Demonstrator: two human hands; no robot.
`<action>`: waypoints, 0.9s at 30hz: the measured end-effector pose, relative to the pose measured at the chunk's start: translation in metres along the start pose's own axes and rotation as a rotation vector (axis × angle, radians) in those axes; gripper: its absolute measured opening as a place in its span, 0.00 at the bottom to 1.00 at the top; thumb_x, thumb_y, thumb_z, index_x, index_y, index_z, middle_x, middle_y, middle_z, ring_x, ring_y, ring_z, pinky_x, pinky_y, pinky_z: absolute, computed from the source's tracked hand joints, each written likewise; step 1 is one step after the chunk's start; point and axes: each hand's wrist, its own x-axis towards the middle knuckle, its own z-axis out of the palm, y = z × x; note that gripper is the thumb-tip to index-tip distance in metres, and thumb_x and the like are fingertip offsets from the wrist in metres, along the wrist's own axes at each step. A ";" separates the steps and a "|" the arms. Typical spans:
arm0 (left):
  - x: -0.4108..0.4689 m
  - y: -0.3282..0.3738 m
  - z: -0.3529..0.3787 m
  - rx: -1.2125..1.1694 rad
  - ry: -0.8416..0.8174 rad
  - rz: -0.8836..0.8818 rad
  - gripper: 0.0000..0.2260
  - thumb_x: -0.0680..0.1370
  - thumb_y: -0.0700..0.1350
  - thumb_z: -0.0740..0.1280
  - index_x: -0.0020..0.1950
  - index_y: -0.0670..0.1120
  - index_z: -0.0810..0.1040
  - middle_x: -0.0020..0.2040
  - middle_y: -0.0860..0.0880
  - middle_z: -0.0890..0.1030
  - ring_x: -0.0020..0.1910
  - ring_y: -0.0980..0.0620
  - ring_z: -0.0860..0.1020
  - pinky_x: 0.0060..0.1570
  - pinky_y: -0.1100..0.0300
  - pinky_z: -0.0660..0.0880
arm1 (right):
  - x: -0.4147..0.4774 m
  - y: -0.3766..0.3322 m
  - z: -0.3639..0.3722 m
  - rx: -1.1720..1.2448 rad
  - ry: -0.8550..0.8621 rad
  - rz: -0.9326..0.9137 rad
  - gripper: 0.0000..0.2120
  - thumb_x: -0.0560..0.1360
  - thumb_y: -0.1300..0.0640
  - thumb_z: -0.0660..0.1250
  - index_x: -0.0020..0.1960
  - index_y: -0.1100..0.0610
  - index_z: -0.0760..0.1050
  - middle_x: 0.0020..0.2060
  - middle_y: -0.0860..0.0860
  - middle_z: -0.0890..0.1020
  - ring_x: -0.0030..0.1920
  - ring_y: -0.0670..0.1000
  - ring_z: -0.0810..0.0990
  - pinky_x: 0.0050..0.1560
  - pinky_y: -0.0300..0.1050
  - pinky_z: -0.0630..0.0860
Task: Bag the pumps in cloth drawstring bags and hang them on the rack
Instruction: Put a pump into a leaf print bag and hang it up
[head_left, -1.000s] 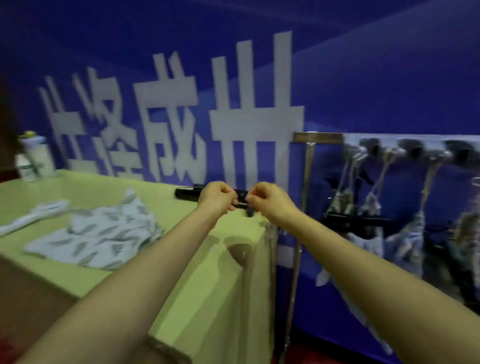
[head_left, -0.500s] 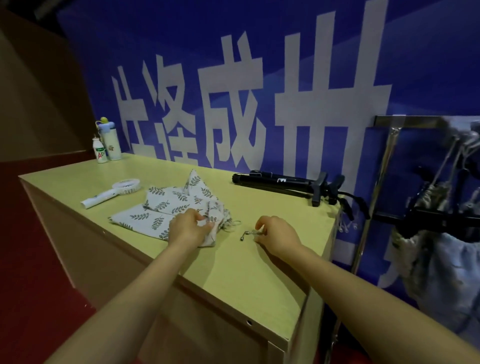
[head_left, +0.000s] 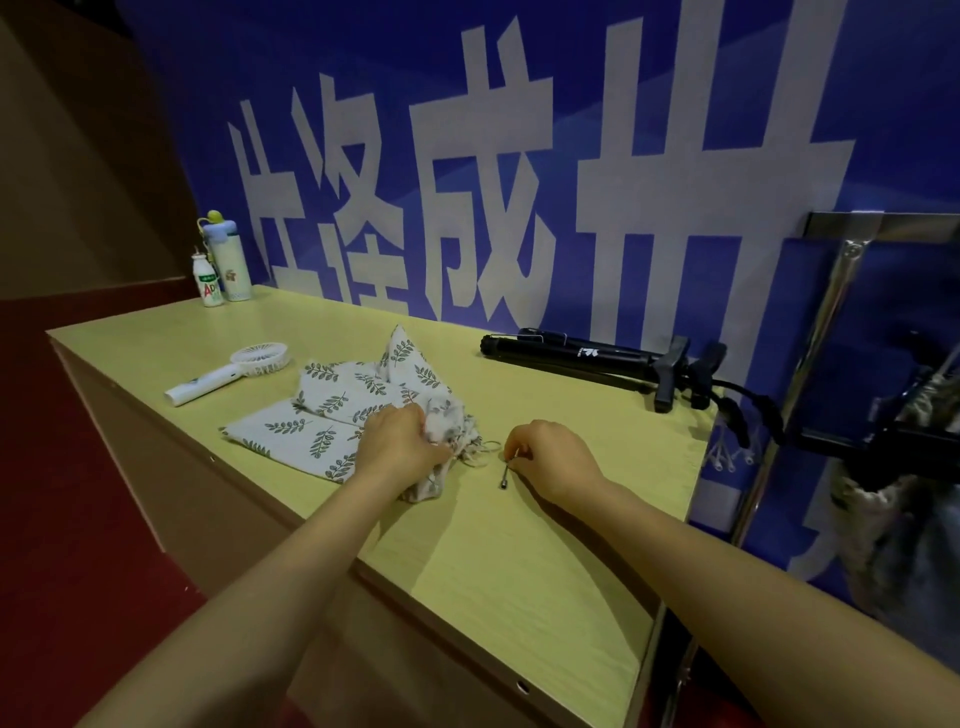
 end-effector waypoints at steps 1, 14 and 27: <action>0.002 -0.001 -0.003 -0.005 0.030 -0.003 0.18 0.71 0.51 0.72 0.33 0.48 0.64 0.37 0.47 0.71 0.44 0.44 0.74 0.37 0.56 0.66 | 0.001 -0.001 0.000 -0.017 -0.008 -0.010 0.09 0.76 0.59 0.63 0.52 0.56 0.80 0.49 0.53 0.81 0.49 0.54 0.78 0.49 0.49 0.76; 0.023 0.003 -0.045 -0.076 0.278 0.053 0.10 0.77 0.51 0.65 0.44 0.45 0.72 0.34 0.49 0.75 0.37 0.44 0.75 0.32 0.57 0.66 | 0.021 -0.031 -0.027 0.560 0.107 0.114 0.08 0.77 0.58 0.64 0.51 0.58 0.81 0.46 0.51 0.83 0.45 0.47 0.80 0.47 0.41 0.77; 0.046 0.020 -0.093 -1.003 0.445 -0.354 0.12 0.80 0.44 0.60 0.37 0.45 0.72 0.34 0.43 0.77 0.33 0.44 0.78 0.45 0.50 0.80 | 0.056 -0.112 -0.038 0.900 0.272 0.109 0.07 0.75 0.62 0.67 0.40 0.53 0.77 0.35 0.49 0.81 0.40 0.50 0.83 0.47 0.46 0.81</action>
